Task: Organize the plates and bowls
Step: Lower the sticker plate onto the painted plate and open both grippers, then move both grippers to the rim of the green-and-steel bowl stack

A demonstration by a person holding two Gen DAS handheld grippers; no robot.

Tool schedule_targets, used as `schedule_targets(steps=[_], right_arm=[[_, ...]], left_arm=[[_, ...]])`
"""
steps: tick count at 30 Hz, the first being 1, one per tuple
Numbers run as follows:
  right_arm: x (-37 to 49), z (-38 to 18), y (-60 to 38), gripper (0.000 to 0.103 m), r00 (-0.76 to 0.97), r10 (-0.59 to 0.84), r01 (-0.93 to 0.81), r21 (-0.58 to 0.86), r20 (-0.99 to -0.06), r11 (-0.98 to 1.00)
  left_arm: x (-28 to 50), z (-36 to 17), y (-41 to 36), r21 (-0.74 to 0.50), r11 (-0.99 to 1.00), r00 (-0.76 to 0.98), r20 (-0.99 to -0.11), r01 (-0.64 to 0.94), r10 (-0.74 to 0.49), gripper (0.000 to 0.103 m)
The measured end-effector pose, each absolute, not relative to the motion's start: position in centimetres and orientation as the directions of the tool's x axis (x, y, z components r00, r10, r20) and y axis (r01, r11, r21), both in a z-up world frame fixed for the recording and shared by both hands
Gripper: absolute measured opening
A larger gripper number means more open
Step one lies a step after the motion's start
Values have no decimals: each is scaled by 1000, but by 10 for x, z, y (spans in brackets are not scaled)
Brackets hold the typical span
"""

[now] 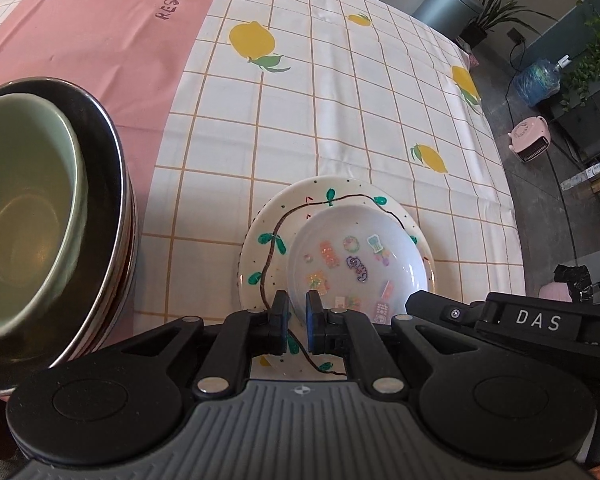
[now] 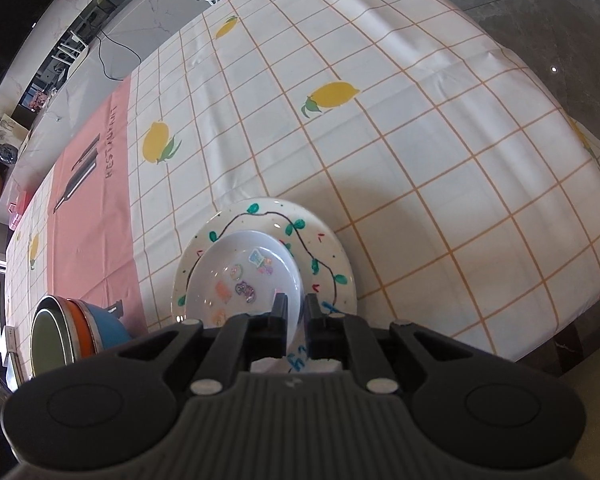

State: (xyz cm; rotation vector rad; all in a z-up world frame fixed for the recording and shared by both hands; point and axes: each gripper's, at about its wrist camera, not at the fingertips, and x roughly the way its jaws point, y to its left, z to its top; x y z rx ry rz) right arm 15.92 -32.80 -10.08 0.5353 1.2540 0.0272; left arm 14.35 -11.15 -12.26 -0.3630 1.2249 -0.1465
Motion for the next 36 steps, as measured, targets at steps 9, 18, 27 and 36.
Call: schedule_targets(steps=[9,18,27,36], right_arm=[[159,-100,-329,8,323,293,281,387,-900,878],[154,-91,-330,31,388,283,262,399,-877,879],[149,-87,-337,44,444,321,271,466,-837,842],[130,-62,-335,55,586,311,199,504,-749,841]], left_arm=[[142,-122,-110,-385,919,333,-881,-89,-337,23],[125,-89,-121,-283,958,404,-872,49,-278,52],[108,-38,-111,-199,966,544,-799,163,-256,57],[98,4,-43,-165,980,671,-714,114,-198,63]])
